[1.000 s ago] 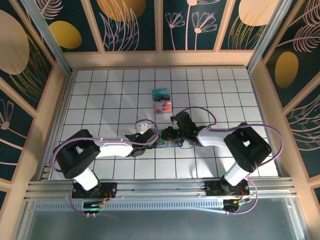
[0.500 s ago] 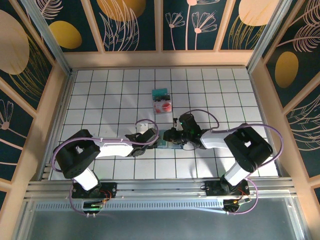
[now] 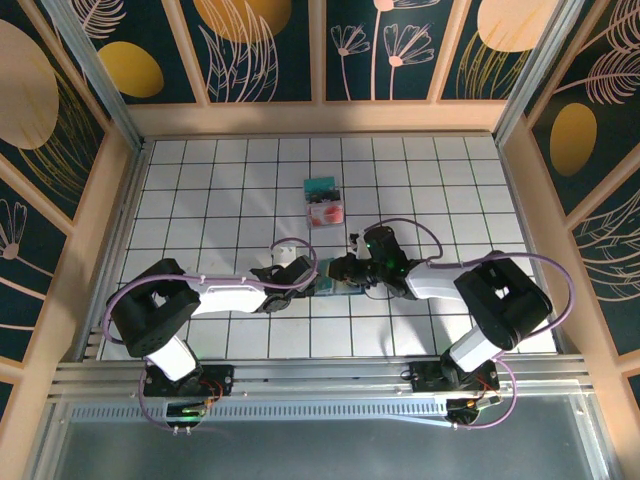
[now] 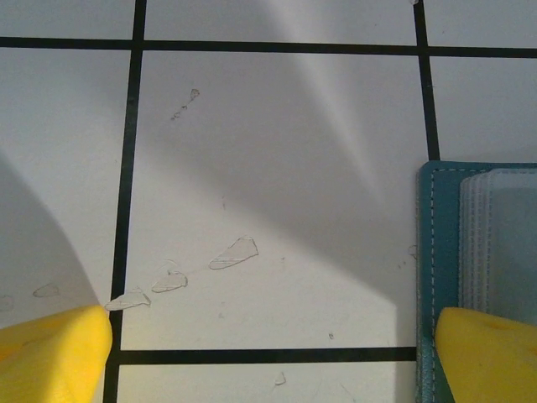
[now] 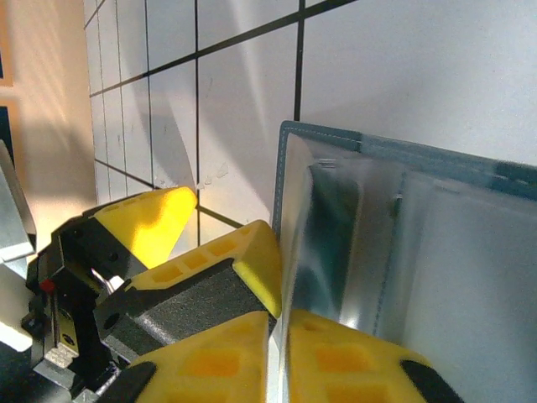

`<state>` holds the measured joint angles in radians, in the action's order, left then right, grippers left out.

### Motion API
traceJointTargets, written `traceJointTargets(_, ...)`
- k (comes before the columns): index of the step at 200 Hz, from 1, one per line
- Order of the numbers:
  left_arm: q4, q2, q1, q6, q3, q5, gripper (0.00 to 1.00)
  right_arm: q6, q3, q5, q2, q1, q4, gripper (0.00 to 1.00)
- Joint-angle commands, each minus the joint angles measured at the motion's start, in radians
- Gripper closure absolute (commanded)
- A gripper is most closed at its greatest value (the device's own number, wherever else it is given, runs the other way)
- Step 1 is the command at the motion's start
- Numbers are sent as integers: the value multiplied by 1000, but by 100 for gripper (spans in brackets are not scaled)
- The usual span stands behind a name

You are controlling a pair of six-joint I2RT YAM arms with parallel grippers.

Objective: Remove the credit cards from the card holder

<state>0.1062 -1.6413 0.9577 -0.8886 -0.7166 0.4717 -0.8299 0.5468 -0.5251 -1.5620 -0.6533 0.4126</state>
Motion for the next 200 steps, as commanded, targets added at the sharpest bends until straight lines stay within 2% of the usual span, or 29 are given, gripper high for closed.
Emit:
traceJointTargets(1,104,-28,-1,0,2,-34,1,5,-8,-5,41,17,2,91)
traceJointTargets(111,130,5,0,1,-11,-23,2,145,35,159,160,68,-289,97)
traceJointTargets(178,82,205,-10,33,-51,-25,1,186,24,214,312,95,-321,99)
traceJointTargets(200,-21,290,-45,67,-33,-96,1,185,18,210,367,100,-294,100)
